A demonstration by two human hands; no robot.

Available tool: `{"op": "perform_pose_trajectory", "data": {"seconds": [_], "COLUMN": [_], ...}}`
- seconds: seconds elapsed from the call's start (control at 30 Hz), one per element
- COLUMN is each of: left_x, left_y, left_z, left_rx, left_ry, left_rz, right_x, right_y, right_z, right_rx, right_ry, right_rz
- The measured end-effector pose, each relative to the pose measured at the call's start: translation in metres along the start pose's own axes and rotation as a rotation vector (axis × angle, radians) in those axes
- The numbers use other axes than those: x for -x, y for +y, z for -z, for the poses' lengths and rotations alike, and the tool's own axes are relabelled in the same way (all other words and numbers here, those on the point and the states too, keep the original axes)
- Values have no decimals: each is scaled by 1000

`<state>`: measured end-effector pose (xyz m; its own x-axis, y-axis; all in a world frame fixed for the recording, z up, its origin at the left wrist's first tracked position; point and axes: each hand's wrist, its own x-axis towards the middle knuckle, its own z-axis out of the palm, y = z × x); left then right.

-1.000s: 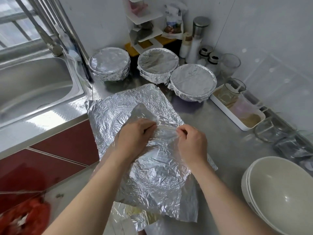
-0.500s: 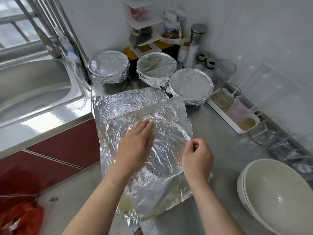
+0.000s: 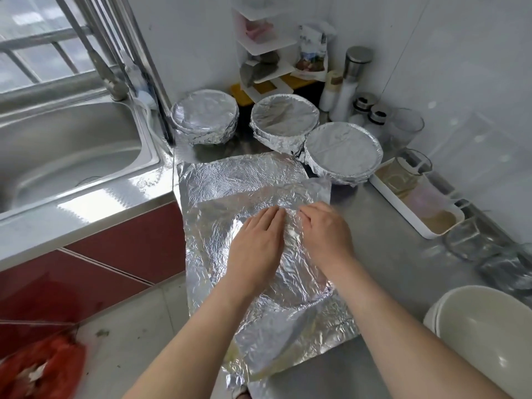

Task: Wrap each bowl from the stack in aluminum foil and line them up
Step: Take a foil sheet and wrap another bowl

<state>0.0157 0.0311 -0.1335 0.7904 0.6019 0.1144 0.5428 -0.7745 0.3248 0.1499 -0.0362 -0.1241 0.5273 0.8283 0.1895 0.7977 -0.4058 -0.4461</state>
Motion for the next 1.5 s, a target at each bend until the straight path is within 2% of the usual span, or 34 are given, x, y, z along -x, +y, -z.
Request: {"op": "perform_pose_trajectory", "data": {"seconds": [0.23,0.33,0.43,0.5,0.67,0.8,1.13,1.23,1.3,1.37,1.43,1.5], "left_x": [7,8,3,-4,-24,-24,-20,-12,-8,-5,-6,-6], "left_y": [-5,-4,-5,-2,2,-7,-16,-27,-33,-42,-52,-59], "left_z": [0,5,13,15,4,-6,1,8,20,28,29,26], "left_rx": [190,265,214,171,94,95,151,117,139,299,639,868], "left_ry": [45,46,79,121,124,191,233,344,435,382,333,323], "left_rz": [150,191,179,135,52,33,31,162,333,580,792,909], "right_x": [7,6,3,-1,-11,-12,-5,-4,-7,-14,-19,-19], "right_y": [2,3,3,0,-2,2,2,6,13,27,44,57], "right_z": [0,2,7,8,-2,-2,3,15,25,33,40,41], "right_rx": [-49,-37,-37,-60,-39,-45,-52,-147,-176,-190,-377,-607], "right_ry": [35,-8,6,34,-57,-96,-28,-40,99,209,117,-54], "right_rz": [-97,-163,-166,-76,76,55,-43,-96,-145,-271,-495,-645]}}
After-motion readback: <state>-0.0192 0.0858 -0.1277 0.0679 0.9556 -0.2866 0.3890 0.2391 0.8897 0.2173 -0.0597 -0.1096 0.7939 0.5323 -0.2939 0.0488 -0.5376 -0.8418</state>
